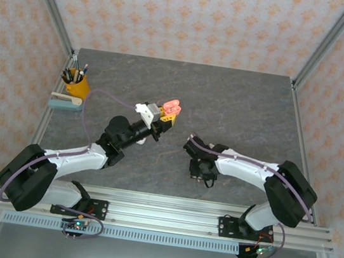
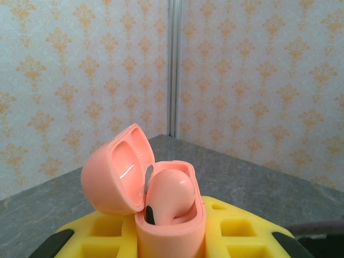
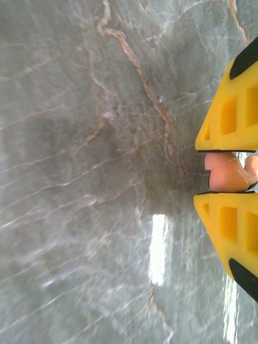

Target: Insert wireless bluetooth earbuds into charging case

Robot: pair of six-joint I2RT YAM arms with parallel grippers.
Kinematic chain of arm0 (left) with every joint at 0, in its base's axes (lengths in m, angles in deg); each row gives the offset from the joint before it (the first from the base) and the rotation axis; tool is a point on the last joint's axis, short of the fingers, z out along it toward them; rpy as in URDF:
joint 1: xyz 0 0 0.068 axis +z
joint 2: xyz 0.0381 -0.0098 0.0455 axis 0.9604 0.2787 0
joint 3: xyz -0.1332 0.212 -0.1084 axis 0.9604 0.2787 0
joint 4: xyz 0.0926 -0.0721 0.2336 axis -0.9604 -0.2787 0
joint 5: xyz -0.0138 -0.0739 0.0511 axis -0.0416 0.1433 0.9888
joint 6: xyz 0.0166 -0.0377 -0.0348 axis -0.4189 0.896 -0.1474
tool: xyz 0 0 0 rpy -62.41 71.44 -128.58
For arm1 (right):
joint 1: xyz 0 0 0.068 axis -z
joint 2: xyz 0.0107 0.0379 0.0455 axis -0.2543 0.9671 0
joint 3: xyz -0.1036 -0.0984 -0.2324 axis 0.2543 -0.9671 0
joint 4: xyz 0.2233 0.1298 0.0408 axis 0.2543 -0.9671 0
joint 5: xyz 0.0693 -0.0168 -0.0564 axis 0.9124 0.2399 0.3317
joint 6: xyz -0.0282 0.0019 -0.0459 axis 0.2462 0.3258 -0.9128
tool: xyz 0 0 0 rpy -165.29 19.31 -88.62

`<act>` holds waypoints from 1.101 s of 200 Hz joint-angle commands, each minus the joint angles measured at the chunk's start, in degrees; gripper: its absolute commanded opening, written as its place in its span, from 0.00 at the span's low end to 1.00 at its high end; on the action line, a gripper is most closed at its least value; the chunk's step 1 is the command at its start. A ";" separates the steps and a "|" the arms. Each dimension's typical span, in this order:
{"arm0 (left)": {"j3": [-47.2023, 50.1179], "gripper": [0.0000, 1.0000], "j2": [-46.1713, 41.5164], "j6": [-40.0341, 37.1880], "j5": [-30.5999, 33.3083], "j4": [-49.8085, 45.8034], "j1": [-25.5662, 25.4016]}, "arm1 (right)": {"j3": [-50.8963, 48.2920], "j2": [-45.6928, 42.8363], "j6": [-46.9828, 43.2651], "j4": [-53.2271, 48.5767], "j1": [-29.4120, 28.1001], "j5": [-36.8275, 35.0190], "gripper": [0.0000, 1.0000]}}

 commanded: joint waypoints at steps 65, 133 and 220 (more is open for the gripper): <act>-0.19 0.00 -1.22 -0.44 1.30 0.40 0.62 | 5.95 4.33 -3.86 12.37 5.45 8.25 0.19; -0.27 0.00 -2.95 -1.12 2.01 -0.39 0.62 | 13.80 10.90 -1.71 -1.08 5.50 -7.70 0.17; -0.10 0.00 -3.50 -1.53 2.58 -0.27 0.97 | 20.65 20.22 12.17 -19.74 -1.58 -31.34 0.18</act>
